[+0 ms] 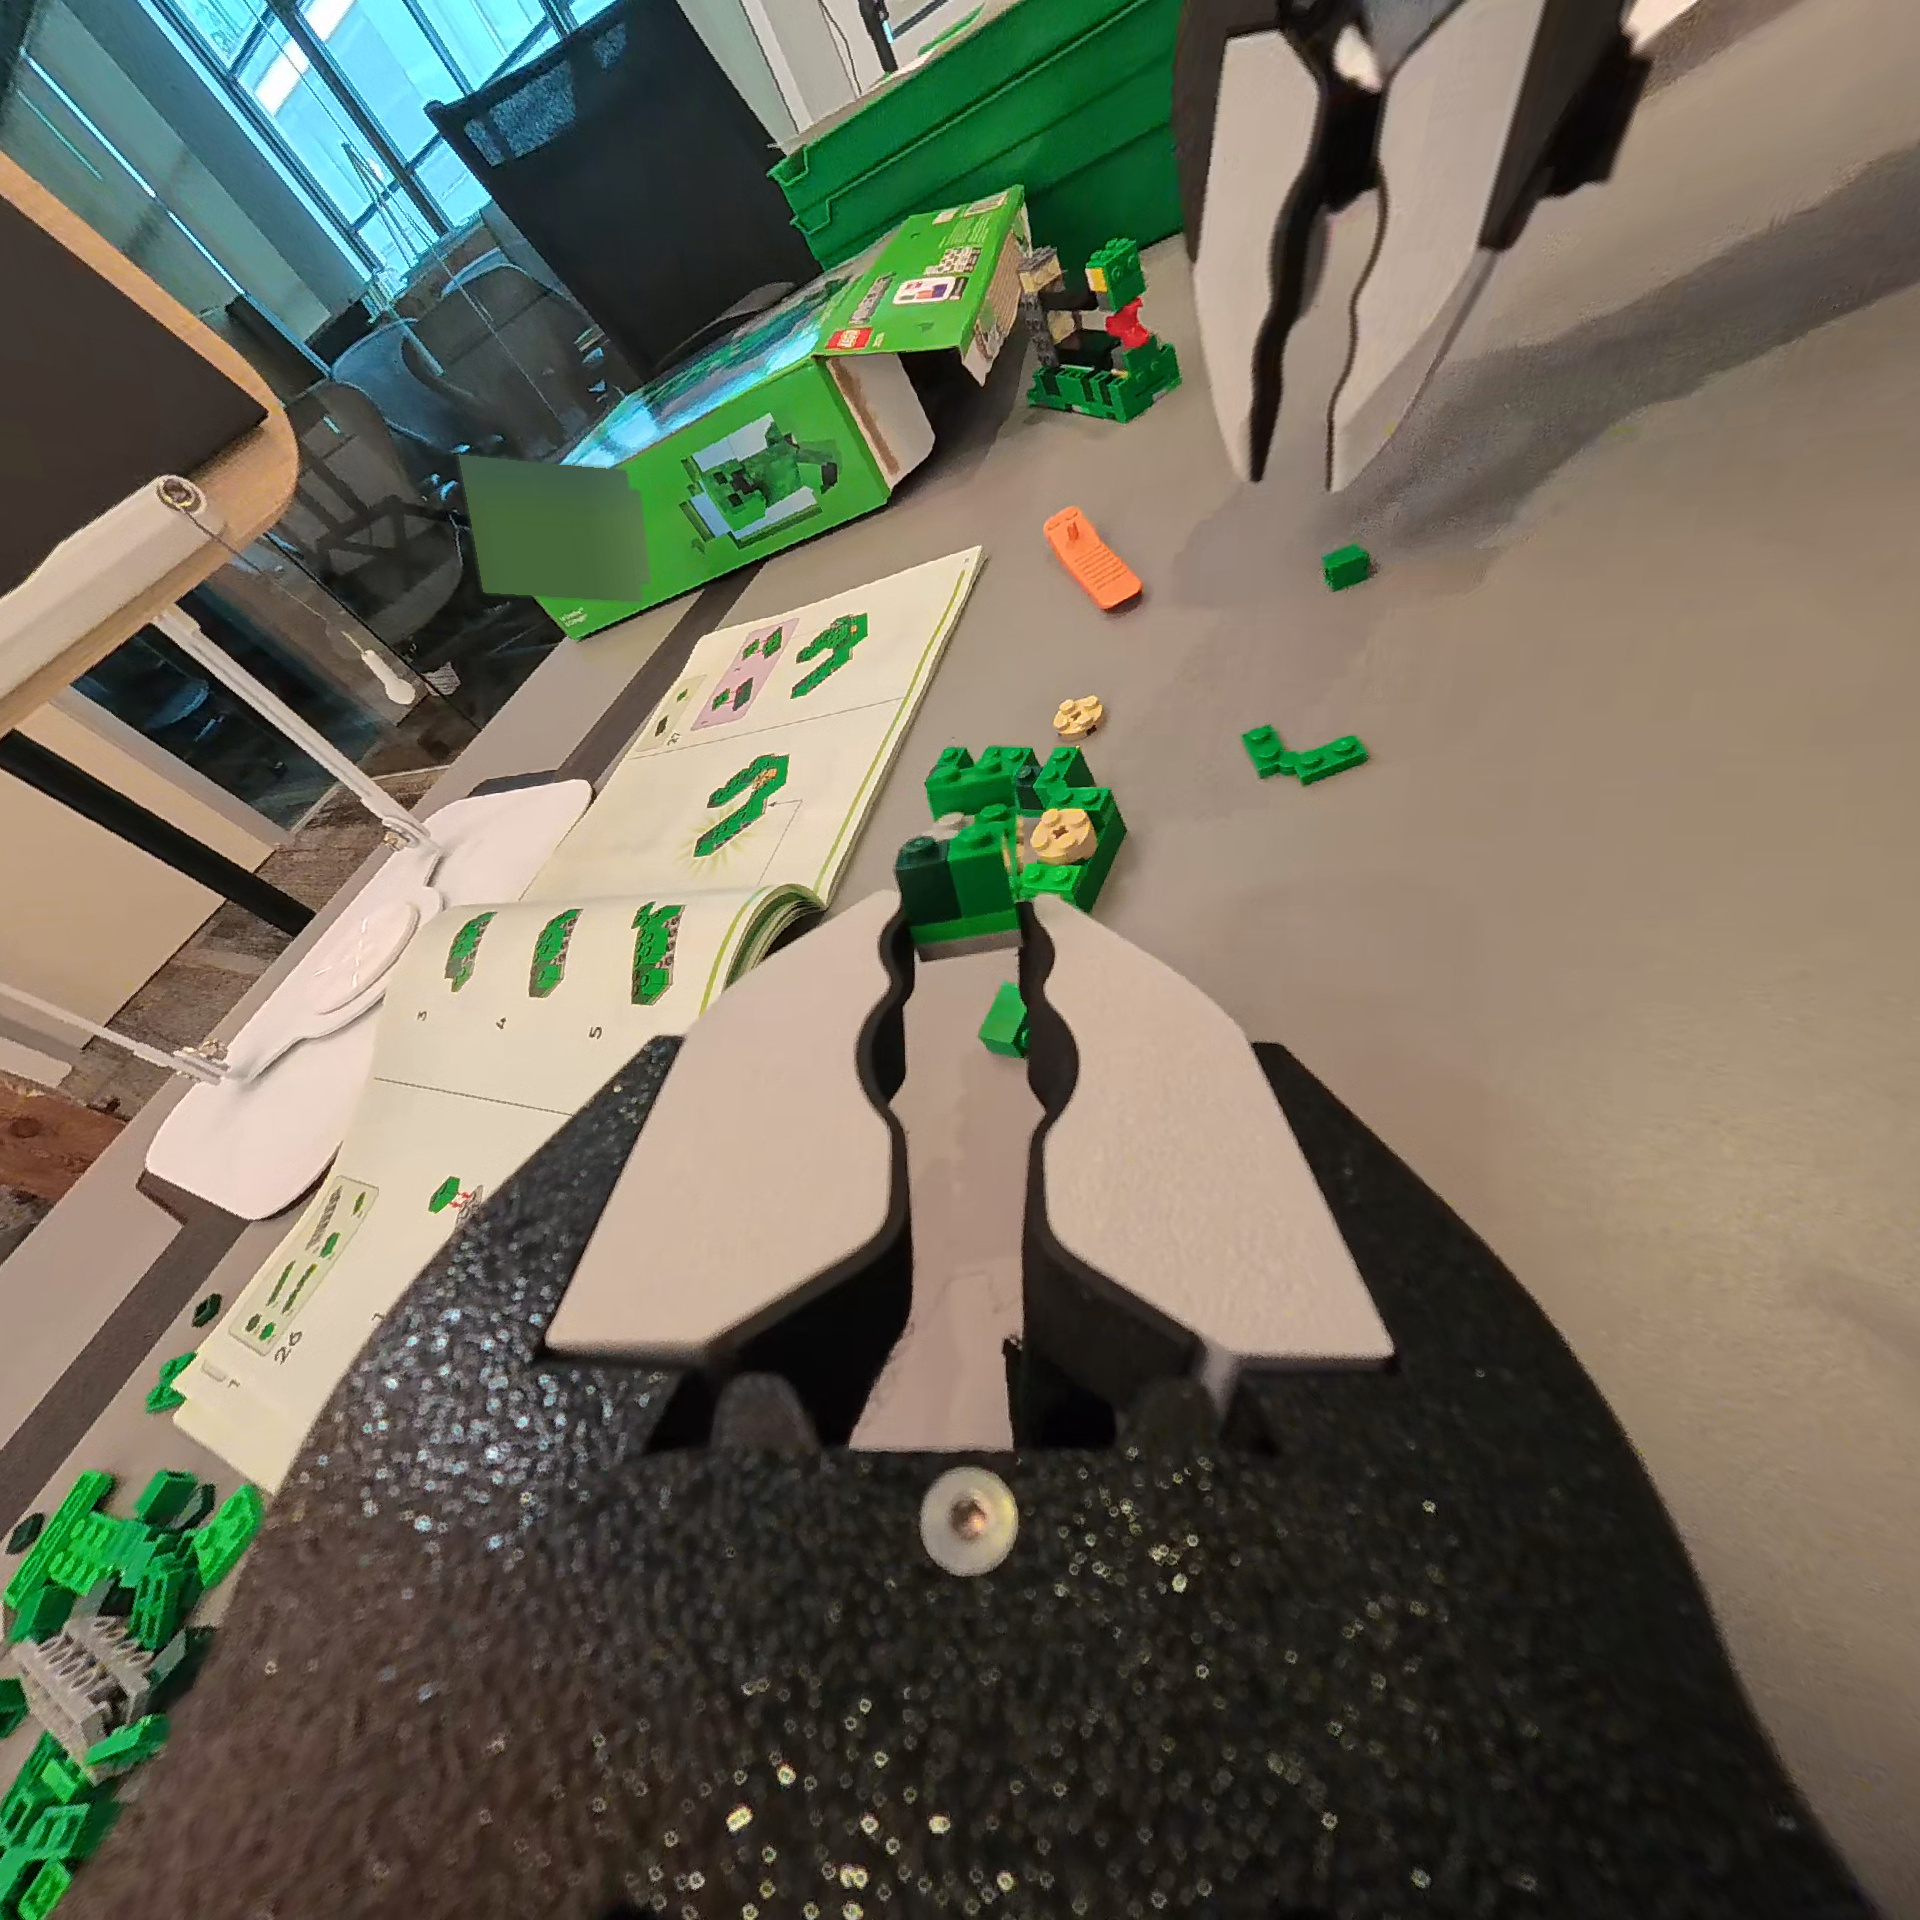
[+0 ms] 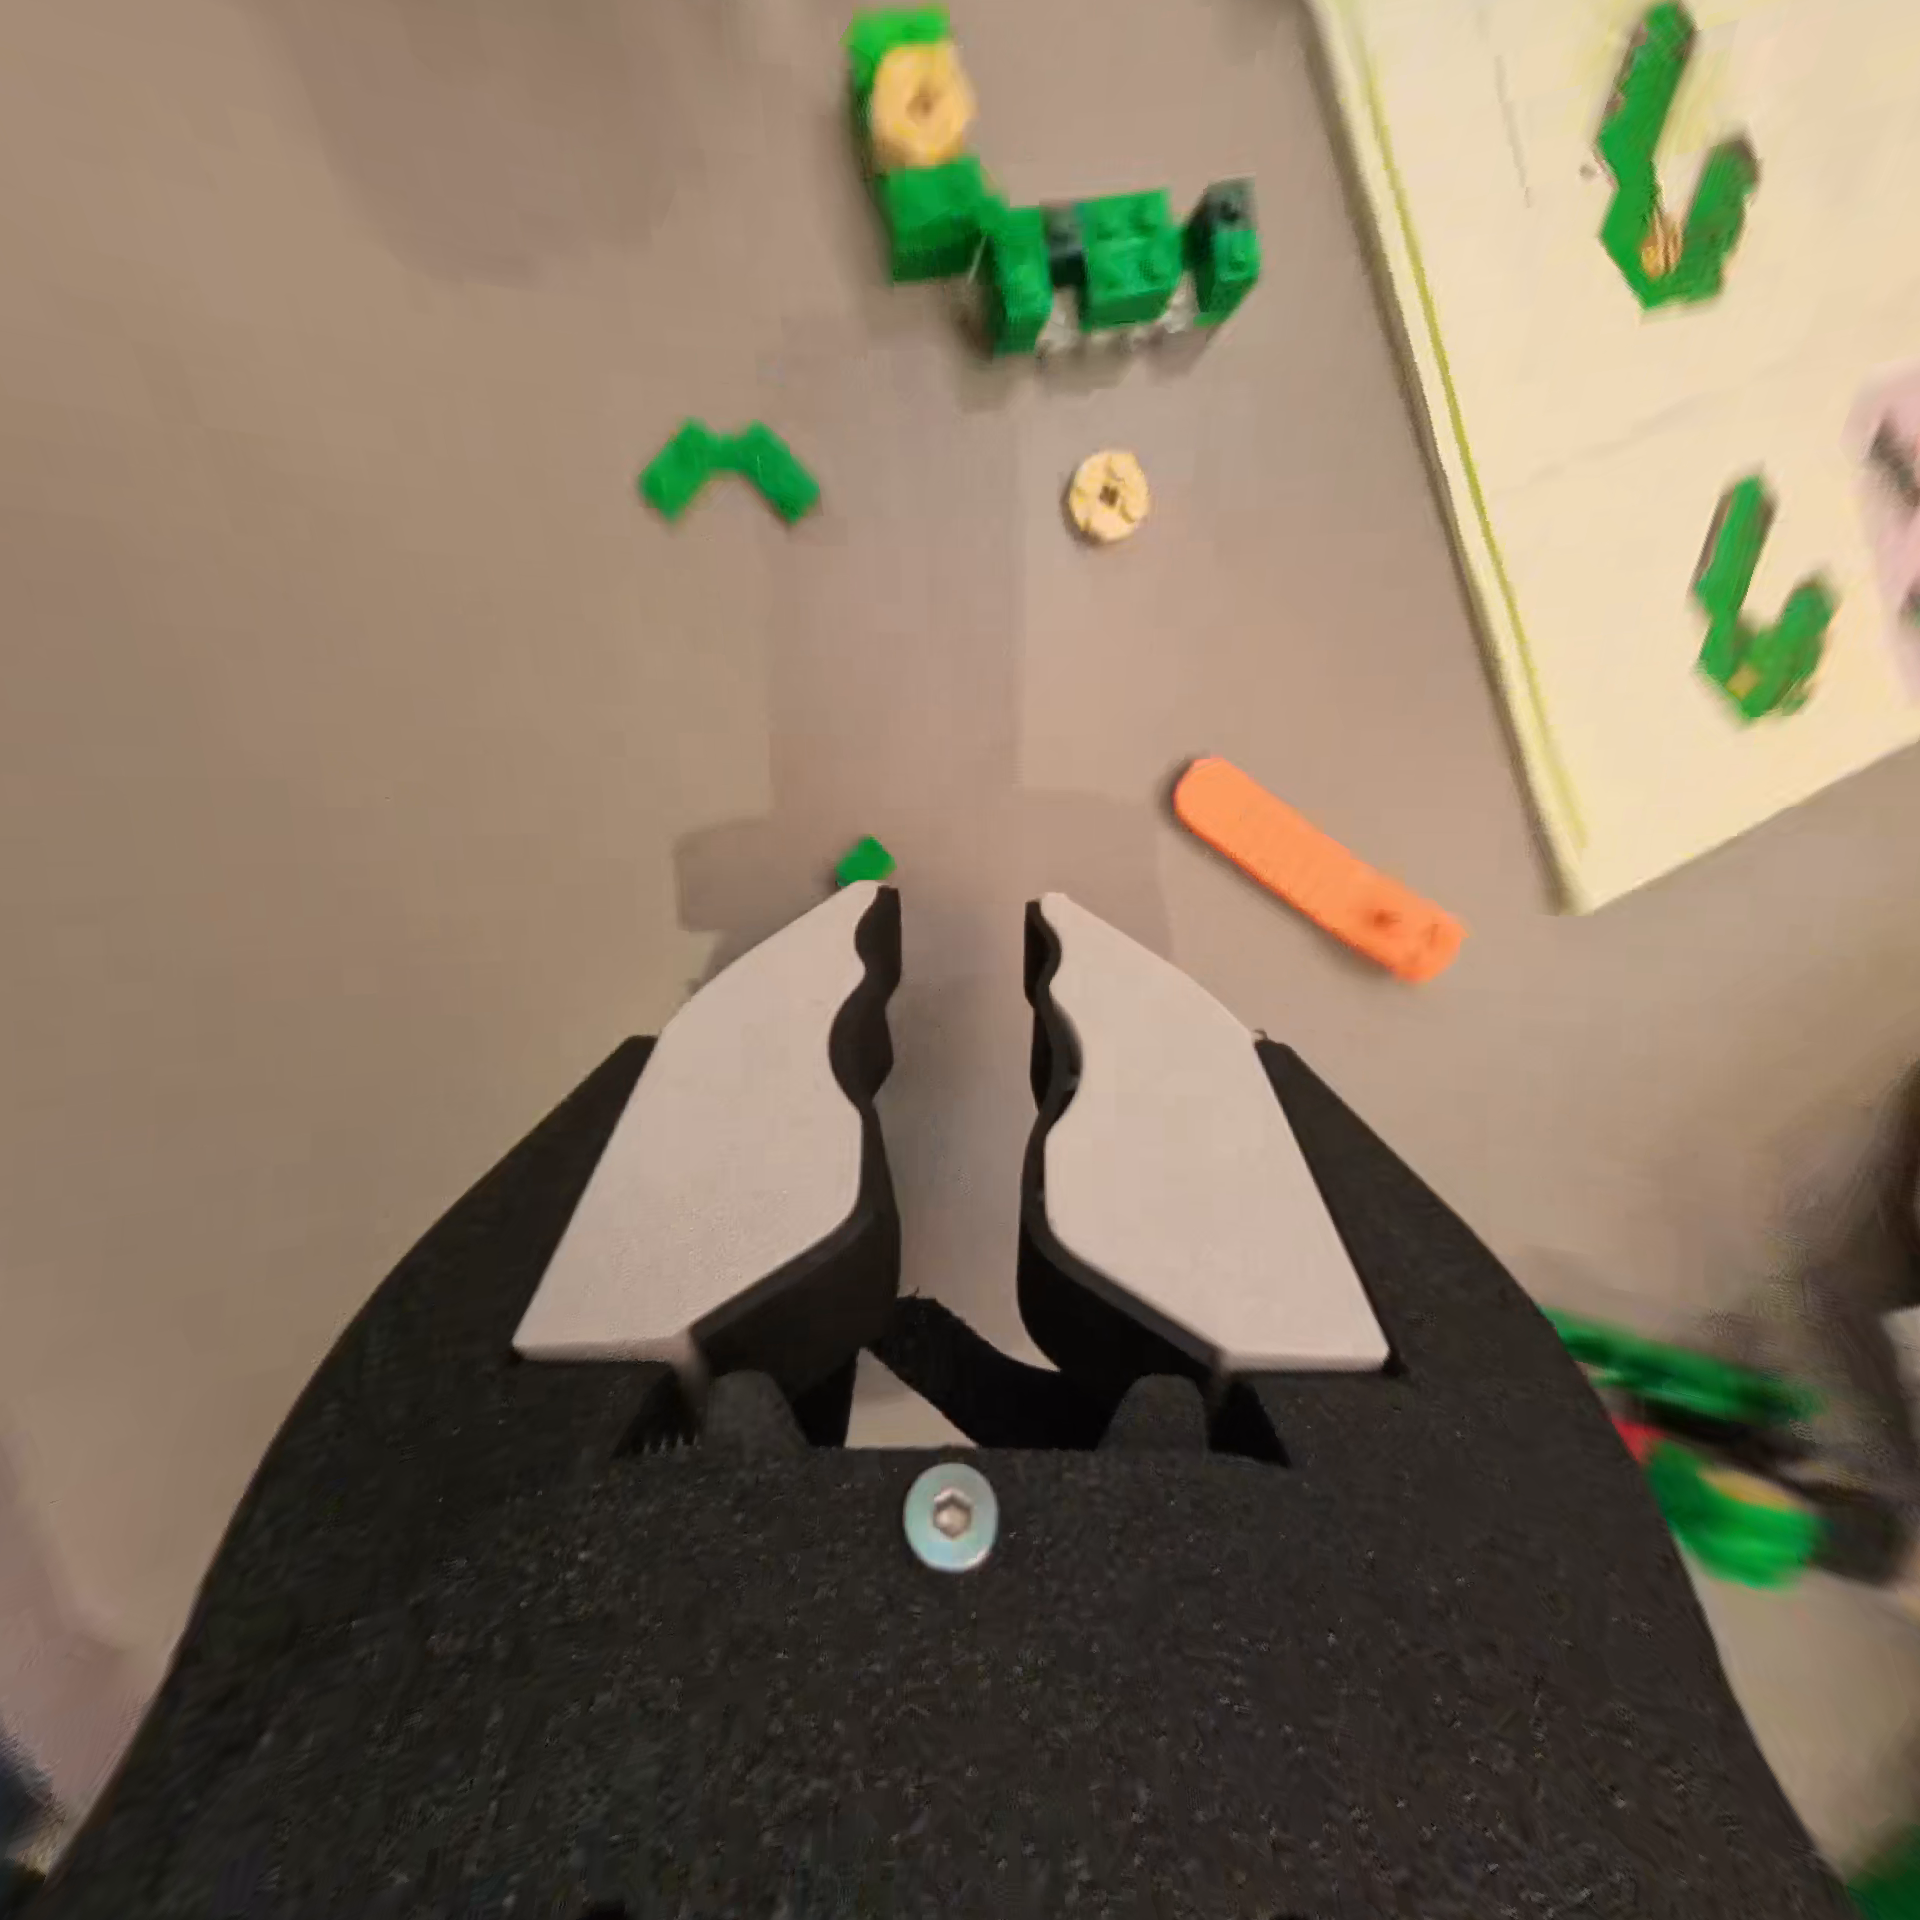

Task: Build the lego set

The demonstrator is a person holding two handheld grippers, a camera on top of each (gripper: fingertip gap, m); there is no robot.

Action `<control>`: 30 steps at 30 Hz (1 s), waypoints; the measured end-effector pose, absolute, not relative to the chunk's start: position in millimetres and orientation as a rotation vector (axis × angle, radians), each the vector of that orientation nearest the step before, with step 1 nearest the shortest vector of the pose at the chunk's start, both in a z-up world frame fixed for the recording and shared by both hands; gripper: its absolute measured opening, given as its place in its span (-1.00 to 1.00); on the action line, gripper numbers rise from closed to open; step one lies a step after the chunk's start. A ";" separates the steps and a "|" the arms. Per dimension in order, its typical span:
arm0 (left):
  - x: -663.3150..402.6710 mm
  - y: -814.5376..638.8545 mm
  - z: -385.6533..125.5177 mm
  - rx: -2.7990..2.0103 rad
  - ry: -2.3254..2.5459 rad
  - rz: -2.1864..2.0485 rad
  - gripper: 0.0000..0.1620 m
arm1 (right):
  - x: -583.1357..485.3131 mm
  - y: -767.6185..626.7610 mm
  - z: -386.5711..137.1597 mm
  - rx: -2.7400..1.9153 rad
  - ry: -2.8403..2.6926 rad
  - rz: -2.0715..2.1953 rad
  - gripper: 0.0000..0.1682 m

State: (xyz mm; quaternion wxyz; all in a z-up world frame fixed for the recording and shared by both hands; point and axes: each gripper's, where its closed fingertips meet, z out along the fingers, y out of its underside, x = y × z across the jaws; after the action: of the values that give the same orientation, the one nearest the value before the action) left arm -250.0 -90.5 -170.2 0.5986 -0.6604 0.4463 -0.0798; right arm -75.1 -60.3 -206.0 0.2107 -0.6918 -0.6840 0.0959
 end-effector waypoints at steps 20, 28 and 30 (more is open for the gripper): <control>-239.7 -92.9 -165.3 -1.498 1.047 -0.147 -0.78 | -81.4 -77.9 -227.8 -2.100 -1.128 0.423 -0.85; -180.3 -85.7 -148.6 -1.472 1.041 -0.200 -0.78 | -73.2 -64.6 -215.5 -1.956 -1.235 0.427 -0.91; -154.2 -74.3 -156.4 -1.514 1.115 -0.203 -0.78 | -66.3 -52.3 -200.0 -1.849 -1.304 0.394 -0.92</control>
State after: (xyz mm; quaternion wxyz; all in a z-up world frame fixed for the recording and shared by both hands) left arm -154.2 -74.3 -156.4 0.5851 -0.6492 0.4782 -0.0869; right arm -66.3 -52.3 -200.0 0.4100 -0.7342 -0.5180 0.1564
